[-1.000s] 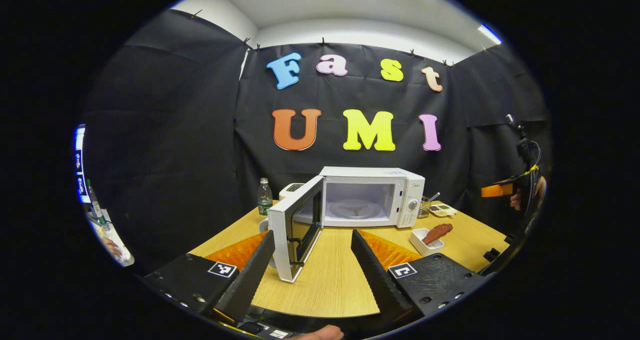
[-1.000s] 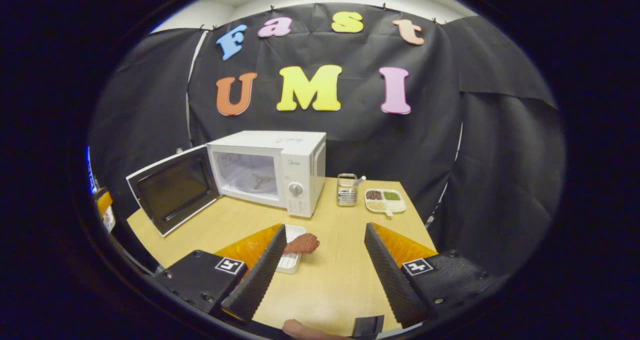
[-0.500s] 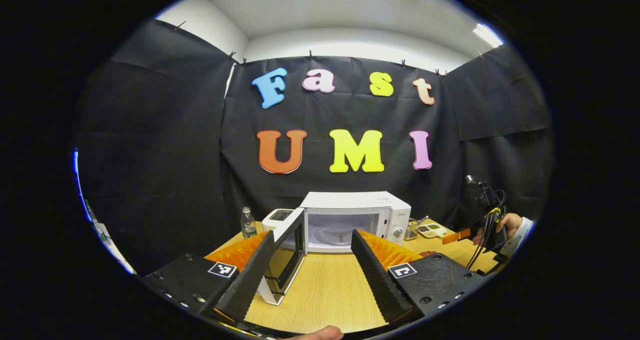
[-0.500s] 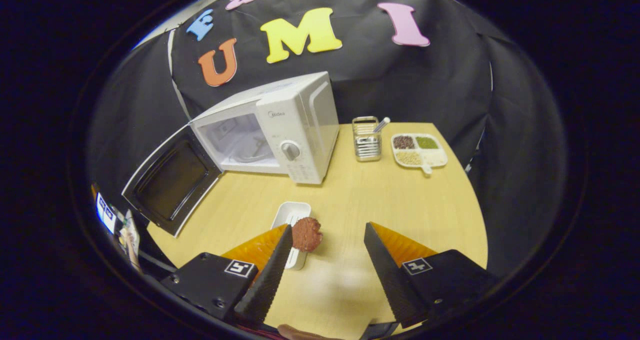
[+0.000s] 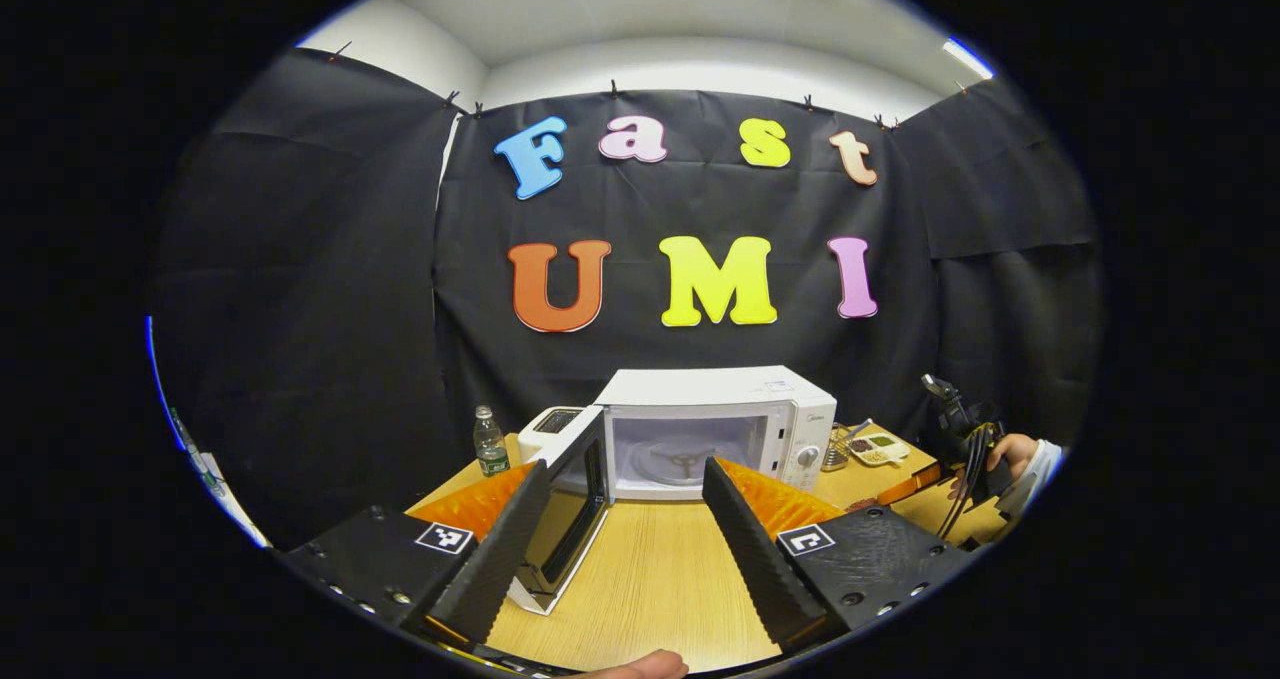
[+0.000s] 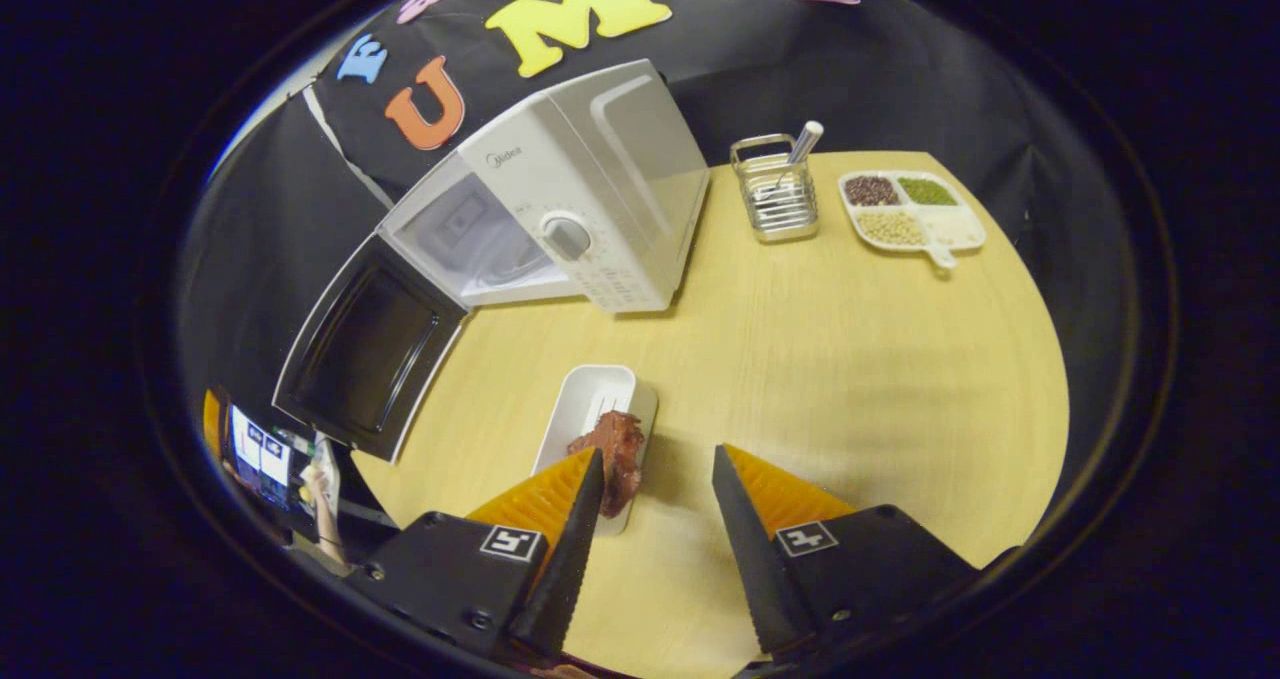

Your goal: Open the microwave oven with the left hand, put the food in, and close the microwave oven.

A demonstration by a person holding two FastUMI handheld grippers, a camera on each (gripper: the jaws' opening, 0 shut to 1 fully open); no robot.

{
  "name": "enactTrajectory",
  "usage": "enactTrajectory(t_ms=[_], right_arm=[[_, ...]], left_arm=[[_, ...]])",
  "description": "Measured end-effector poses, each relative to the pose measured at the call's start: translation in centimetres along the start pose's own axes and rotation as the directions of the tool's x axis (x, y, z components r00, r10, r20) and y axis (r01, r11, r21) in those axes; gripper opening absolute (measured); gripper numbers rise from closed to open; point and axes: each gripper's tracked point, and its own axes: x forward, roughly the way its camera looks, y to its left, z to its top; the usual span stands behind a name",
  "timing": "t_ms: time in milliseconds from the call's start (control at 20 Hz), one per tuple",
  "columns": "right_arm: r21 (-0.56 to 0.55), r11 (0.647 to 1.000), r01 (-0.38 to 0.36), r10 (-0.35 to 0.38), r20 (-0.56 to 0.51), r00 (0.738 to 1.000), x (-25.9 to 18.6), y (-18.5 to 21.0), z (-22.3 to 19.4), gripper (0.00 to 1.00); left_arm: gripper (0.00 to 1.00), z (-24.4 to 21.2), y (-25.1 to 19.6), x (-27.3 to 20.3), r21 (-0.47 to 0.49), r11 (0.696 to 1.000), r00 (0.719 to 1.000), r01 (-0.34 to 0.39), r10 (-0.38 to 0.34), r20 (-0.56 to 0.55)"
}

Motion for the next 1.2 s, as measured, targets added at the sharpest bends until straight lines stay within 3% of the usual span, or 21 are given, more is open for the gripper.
enactTrajectory(t_ms=[50,100,150,200,250,300,450,500,550,600,650,700,850,1050,1200], right_arm=[[0.023,0.999,-0.038,0.039,-0.017,0.999,0.3,0.4,-0.4,0.56],[0.039,0.996,-0.079,0.08,-0.026,0.996,0.6,0.9,-0.5,0.62],[0.039,0.993,-0.113,0.115,-0.036,0.993,0.9,1.1,-0.8,0.59],[0.049,0.99,-0.135,0.137,-0.035,0.99,1.2,1.4,-0.8,0.34],[0.052,0.987,-0.153,0.155,-0.028,0.988,1.2,1.7,-0.8,0.42],[0.048,0.987,-0.154,0.156,-0.026,0.987,1.1,1.6,-0.8,0.3],[0.03,0.986,-0.164,0.165,-0.023,0.986,0.6,2.4,-1.2,0.16],[0.007,0.988,-0.152,0.152,-0.019,0.988,0.4,2.5,-1.2,0.05],[-0.016,0.99,-0.137,0.137,-0.009,0.991,0.1,2.7,-1.3,0.13],[-0.044,0.992,-0.117,0.117,0.001,0.993,-0.3,2.8,-1.3,0.12],[-0.07,0.993,-0.096,0.098,0.017,0.995,-0.8,2.9,-1.2,0.03],[-0.093,0.993,-0.078,0.081,0.033,0.996,-1.4,3.2,-1.1,0.11],[-0.214,0.976,0.038,-0.015,0.111,0.994,-3.1,3.8,-0.9,0.1],[-0.38,0.889,0.255,-0.154,0.277,0.949,-5.4,5.6,0.0,0.11],[-0.461,0.814,0.355,-0.171,0.393,0.904,-6.6,8.9,0.5,0.11]], left_arm=[[0.94,-0.2,0.0,0.3,0.016,1.0,1.0,-0.006,0.006,0.0],[0.94,-0.3,-0.3,0.4,0.03,1.0,1.0,-0.007,0.007,-0.002],[0.94,-0.4,-0.6,0.4,0.038,0.999,1.0,-0.002,0.002,-0.002],[1.0,-0.3,-1.0,0.4,0.039,0.999,1.0,0.005,-0.005,0.006],[0.95,-0.1,-1.3,0.4,0.043,0.999,1.0,0.013,-0.014,0.018],[0.95,0.1,-1.5,0.2,0.047,0.999,0.999,0.018,-0.019,0.03],[0.97,0.2,-1.8,-0.2,0.058,0.998,0.998,0.032,-0.035,0.051],[0.97,0.1,-1.8,-0.3,0.059,0.998,0.998,0.035,-0.038,0.049],[0.97,-0.1,-1.7,-0.4,0.06,0.998,0.998,0.033,-0.036,0.048],[0.97,-0.2,-1.4,-0.5,0.059,0.998,0.998,0.025,-0.028,0.048],[0.97,-0.2,-1.2,-0.7,0.055,0.998,0.999,0.021,-0.024,0.047],[0.97,-0.4,-1.1,-0.8,0.05,0.999,0.999,0.022,-0.024,0.047],[0.96,-0.8,-1.8,-1.4,0.035,0.997,0.997,0.062,-0.063,0.051],[0.97,-1.6,-2.2,-2.0,0.006,0.995,0.994,0.104,-0.104,0.023],[0.97,-2.1,-1.8,-2.3,0.002,0.995,0.994,0.105,-0.105,0.018]])
